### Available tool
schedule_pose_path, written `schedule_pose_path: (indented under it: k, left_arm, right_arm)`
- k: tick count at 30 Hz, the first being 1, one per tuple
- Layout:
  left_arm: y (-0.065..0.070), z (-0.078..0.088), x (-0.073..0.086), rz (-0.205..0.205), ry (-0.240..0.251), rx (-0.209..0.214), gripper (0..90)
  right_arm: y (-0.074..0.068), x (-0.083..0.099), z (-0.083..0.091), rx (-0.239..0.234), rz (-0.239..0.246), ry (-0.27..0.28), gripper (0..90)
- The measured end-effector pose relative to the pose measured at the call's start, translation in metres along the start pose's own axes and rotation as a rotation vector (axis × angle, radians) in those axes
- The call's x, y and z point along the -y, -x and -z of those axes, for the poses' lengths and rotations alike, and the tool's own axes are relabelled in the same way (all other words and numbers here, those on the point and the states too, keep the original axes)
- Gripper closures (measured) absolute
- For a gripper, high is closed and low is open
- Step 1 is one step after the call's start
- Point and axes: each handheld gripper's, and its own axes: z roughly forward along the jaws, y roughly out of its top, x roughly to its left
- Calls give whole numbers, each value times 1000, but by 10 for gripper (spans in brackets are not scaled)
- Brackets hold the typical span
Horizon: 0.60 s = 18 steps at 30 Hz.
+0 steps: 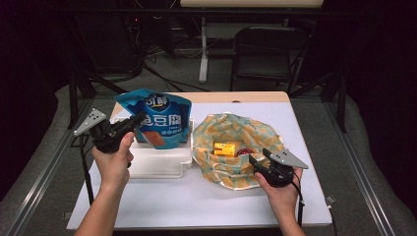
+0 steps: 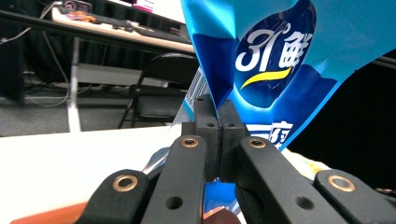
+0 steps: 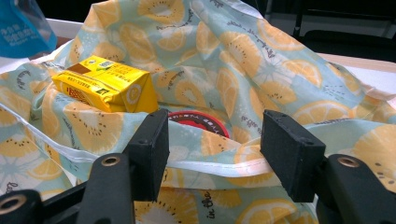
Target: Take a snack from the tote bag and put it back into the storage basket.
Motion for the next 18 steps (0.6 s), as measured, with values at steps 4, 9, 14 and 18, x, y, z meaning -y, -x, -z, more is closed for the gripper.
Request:
schedule_pose_path:
  k: [4, 9, 14, 18]
  left_arm:
    - [-12, 5, 6, 9, 2, -27, 900]
    - [-28, 13, 15, 29, 6, -53, 900]
    - [-41, 19, 22, 47, 3, -69, 900]
    - [-51, 25, 28, 57, 10, -83, 900]
  right_arm:
    - [0, 0, 1, 2, 2, 2, 422]
    - [0, 0, 1, 3, 3, 0, 422]
    - [0, 0, 1, 3, 1, -2, 422]
    - [0, 1, 1, 3, 2, -3, 422]
